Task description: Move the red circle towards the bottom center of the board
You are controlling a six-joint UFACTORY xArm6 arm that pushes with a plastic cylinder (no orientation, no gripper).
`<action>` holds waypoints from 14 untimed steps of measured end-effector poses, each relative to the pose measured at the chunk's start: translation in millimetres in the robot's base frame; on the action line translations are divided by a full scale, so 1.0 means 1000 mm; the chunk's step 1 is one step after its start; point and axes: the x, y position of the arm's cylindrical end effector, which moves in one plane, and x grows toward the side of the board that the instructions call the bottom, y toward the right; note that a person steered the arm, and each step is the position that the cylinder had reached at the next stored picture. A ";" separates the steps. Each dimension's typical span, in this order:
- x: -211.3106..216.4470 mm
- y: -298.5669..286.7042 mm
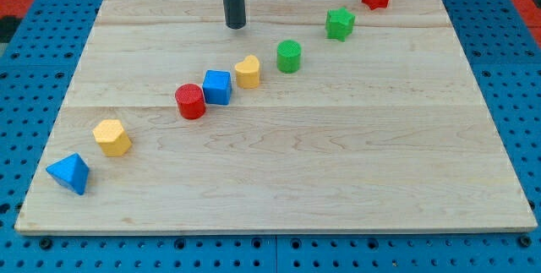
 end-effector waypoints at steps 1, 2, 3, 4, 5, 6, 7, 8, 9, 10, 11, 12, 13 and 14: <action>0.031 0.004; 0.068 -0.042; 0.091 -0.094; 0.104 -0.110; 0.108 -0.110; 0.115 -0.096; 0.132 -0.042; 0.164 -0.047; 0.168 -0.078; 0.173 -0.087; 0.183 -0.105; 0.197 -0.132; 0.197 -0.162; 0.181 -0.216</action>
